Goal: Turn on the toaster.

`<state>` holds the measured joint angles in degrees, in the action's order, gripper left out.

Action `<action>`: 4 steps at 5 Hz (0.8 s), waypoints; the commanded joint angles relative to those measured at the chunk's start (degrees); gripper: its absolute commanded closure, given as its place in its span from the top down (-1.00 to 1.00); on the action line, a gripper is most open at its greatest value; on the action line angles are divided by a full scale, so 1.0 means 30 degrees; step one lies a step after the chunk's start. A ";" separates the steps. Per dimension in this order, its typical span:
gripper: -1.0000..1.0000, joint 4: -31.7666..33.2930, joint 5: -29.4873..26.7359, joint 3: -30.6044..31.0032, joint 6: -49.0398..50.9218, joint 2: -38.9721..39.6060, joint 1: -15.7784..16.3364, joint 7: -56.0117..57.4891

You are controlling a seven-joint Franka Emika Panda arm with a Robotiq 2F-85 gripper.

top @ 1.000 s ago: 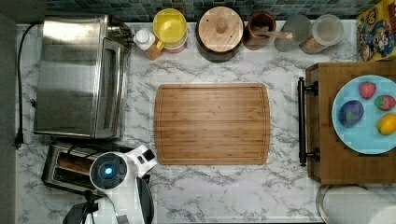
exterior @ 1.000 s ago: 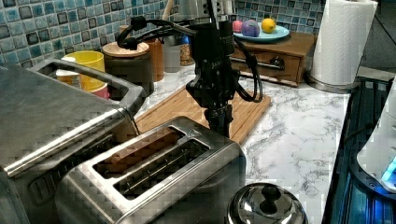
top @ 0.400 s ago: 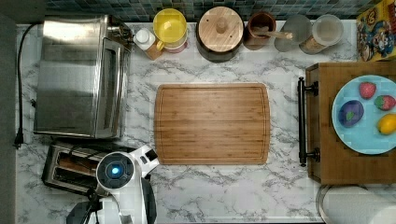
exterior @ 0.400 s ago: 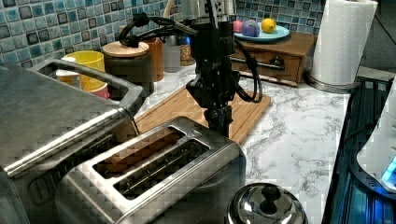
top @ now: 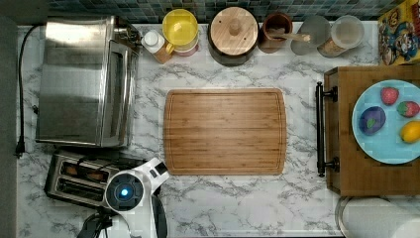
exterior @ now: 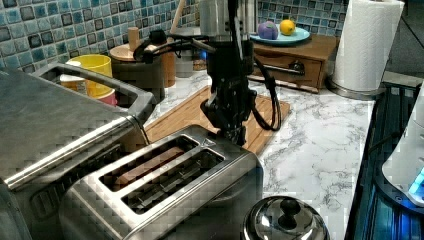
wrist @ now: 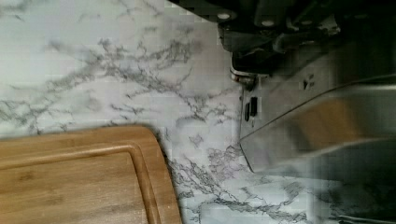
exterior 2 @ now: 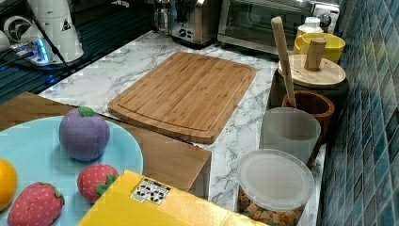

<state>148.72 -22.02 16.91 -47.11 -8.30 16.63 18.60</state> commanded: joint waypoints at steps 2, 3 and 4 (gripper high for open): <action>-1.00 0.4365 -0.1424 0.0630 -0.0927 0.2087 0.0702 0.2316; -1.00 0.4368 -0.1423 0.0723 -0.0930 0.2086 0.0609 0.2320; -1.00 0.4371 -0.1431 0.0800 -0.0924 0.2085 0.0535 0.2319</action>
<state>149.84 -22.79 17.51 -48.82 -9.11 16.30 23.46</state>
